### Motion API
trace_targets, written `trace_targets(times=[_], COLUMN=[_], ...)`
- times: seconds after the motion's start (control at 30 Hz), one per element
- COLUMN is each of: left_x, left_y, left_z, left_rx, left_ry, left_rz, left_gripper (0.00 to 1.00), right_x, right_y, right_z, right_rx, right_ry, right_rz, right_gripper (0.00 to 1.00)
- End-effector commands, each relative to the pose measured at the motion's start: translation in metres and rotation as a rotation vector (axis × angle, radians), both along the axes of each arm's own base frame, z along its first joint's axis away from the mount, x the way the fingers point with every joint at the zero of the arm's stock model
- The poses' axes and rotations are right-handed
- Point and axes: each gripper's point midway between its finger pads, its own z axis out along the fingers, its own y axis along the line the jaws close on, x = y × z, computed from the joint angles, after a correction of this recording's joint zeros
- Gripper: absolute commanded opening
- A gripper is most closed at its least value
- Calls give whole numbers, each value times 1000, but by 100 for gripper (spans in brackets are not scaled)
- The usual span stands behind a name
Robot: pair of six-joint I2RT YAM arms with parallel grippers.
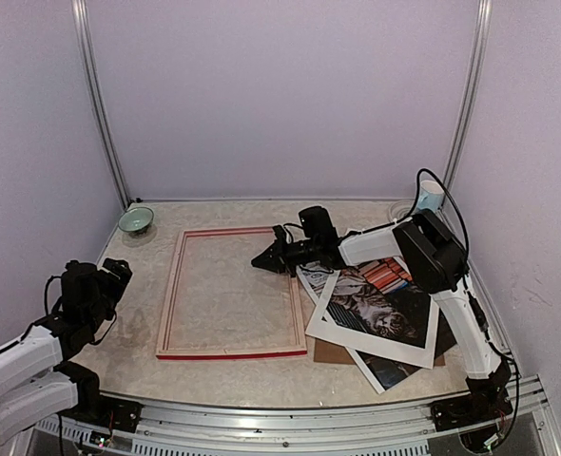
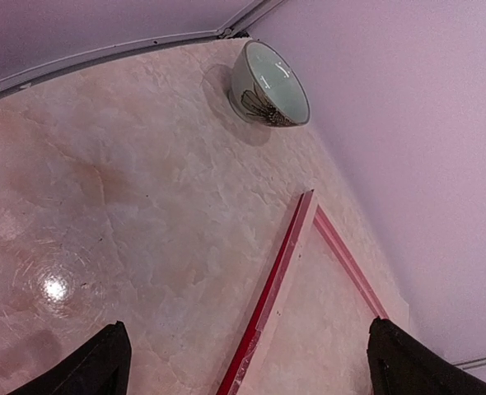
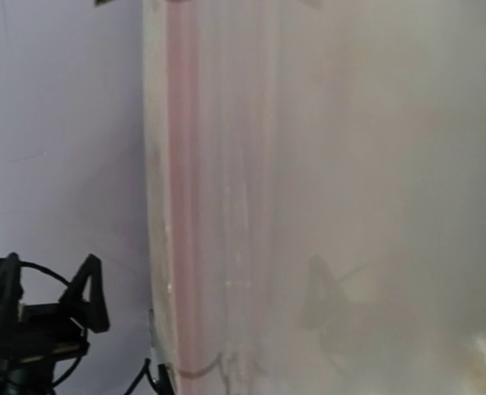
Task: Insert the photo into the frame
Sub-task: Place the glass panel at the frame body.
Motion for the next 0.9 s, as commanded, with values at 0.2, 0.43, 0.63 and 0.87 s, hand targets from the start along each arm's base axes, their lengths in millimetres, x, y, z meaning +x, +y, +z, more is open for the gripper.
trace_targets(times=[0.2, 0.43, 0.63, 0.87], left_x=[0, 0, 1, 1], left_y=[-1, 0, -1, -1], left_z=[-1, -1, -2, -3], left_rx=[8, 6, 6, 5], left_ry=[-5, -7, -5, 0], left_rz=[-10, -7, -8, -12], left_gripper=[99, 99, 99, 99], right_x=[7, 3, 0, -1], right_y=[-5, -10, -10, -11], right_z=[19, 23, 24, 23], right_rx=[-3, -21, -15, -17], right_ry=[-69, -69, -66, -63], right_rz=[-12, -12, -5, -4], right_gripper=[0, 0, 0, 0])
